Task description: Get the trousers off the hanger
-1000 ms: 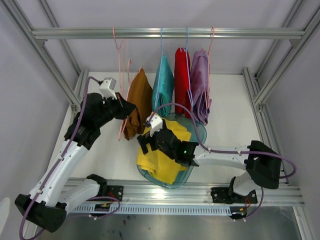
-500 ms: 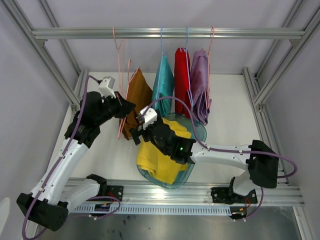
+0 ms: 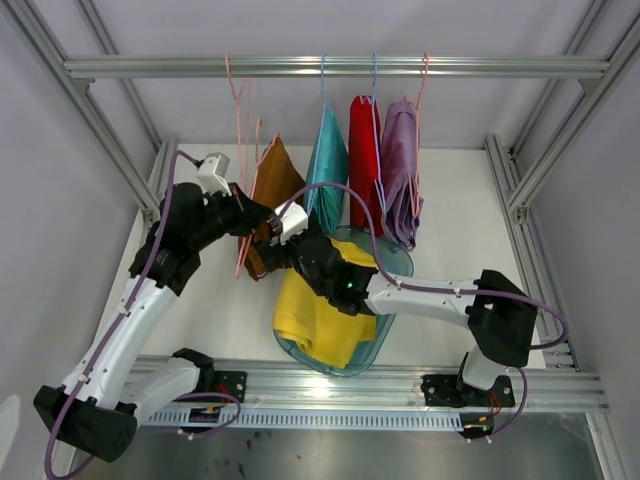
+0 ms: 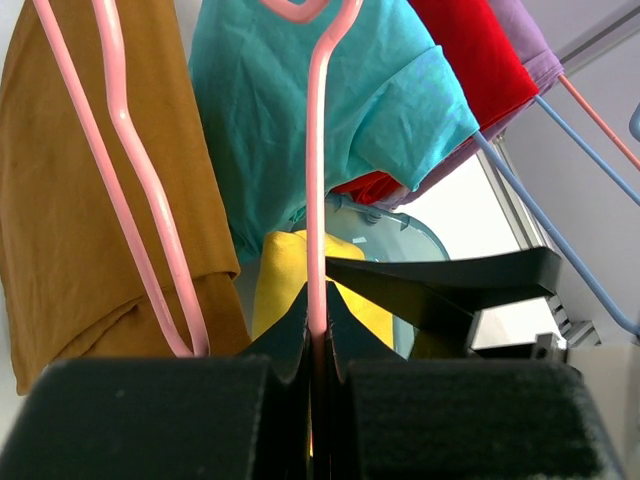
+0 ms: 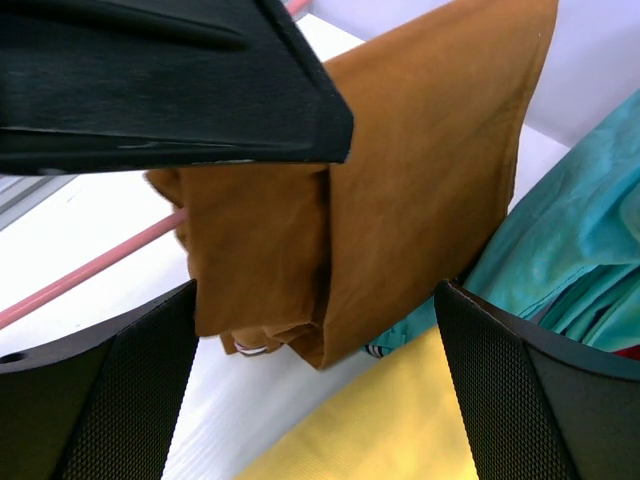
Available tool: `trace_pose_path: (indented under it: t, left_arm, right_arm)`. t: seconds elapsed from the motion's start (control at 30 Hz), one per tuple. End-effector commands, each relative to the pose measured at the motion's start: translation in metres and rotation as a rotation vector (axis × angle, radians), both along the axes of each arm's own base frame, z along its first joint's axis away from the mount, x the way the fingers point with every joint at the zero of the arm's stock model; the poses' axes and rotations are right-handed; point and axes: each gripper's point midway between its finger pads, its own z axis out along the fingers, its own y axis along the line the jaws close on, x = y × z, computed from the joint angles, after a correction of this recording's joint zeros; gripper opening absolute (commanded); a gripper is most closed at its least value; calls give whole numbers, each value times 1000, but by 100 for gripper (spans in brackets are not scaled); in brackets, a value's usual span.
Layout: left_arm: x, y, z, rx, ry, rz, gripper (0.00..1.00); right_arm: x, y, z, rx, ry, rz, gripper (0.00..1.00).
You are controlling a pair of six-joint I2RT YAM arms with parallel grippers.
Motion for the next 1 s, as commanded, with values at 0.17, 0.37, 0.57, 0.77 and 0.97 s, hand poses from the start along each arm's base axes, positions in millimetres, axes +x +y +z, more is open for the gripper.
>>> trace_pose_path:
  t: [0.17,0.37,0.57,0.77,0.97]
  left_arm:
    - [3,-6,18,-44,-67,-35,1]
    - [4,-6,17,-58,-54,-41,0]
    - [5,-6,16,-56,-50,-43,0]
    - [4,-6,17,-56,-55,-43,0]
    - [4,-6,17,-58,-52,-45,1]
  right_arm:
    - [20,13,18,98,-47,16,99]
    - [10,19,17,100,-44,67,100]
    - [6,27,12,95,-40,105,100]
    - [12,30,7,93,-42,95,99]
    - [20,38,-1,97,-34,99,99]
